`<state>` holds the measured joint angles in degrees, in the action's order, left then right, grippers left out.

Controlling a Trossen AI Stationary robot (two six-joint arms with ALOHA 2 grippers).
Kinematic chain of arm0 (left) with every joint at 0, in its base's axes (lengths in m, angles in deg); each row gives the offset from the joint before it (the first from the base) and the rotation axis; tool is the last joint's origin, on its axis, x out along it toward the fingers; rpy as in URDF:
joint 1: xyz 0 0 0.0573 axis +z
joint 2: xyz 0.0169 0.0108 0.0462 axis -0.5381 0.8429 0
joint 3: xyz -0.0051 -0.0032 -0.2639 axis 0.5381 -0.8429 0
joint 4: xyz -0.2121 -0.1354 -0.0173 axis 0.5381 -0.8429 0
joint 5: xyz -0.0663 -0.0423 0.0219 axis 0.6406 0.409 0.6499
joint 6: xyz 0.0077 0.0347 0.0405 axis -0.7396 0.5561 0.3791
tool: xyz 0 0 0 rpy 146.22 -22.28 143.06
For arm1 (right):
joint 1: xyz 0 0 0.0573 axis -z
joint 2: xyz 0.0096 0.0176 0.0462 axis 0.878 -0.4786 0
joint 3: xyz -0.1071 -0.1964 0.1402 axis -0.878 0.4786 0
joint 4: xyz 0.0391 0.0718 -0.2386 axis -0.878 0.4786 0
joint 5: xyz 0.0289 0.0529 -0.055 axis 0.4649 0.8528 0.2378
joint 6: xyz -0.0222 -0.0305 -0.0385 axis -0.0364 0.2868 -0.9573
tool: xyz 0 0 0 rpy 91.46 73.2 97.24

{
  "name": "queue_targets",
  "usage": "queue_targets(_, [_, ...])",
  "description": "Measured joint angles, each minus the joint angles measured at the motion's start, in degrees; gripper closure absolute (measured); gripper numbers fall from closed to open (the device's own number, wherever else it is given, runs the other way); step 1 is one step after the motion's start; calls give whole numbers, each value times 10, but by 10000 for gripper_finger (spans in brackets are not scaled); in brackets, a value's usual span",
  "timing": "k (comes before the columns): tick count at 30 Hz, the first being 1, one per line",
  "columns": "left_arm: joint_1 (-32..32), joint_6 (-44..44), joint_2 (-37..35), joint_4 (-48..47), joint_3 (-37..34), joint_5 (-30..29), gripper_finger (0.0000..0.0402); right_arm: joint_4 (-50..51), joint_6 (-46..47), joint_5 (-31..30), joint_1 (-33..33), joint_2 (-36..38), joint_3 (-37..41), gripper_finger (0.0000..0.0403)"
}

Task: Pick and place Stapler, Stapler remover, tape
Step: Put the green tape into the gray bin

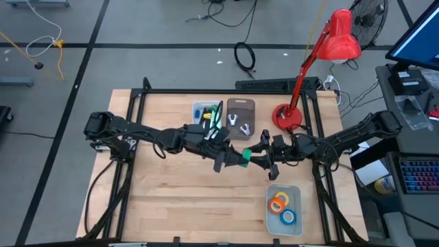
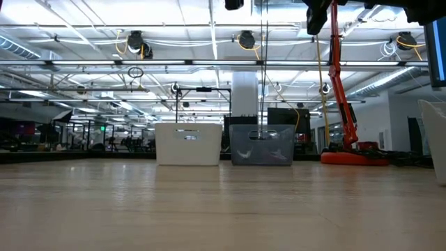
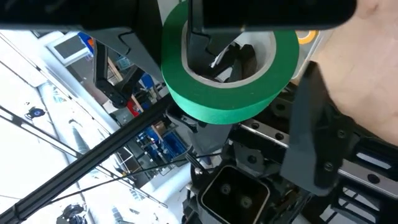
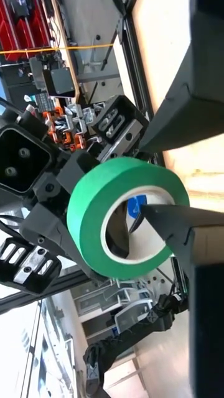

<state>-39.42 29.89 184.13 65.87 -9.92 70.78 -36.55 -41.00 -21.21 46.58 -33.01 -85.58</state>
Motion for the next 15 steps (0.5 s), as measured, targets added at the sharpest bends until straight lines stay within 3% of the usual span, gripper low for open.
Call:
queue_targets(8, [4,-1,0,-2,0,0,362,1,4,33,7,0,0,368])
queue_targets(15, [4,-9,0,0,0,1,318,3,-17,40,7,0,0,372])
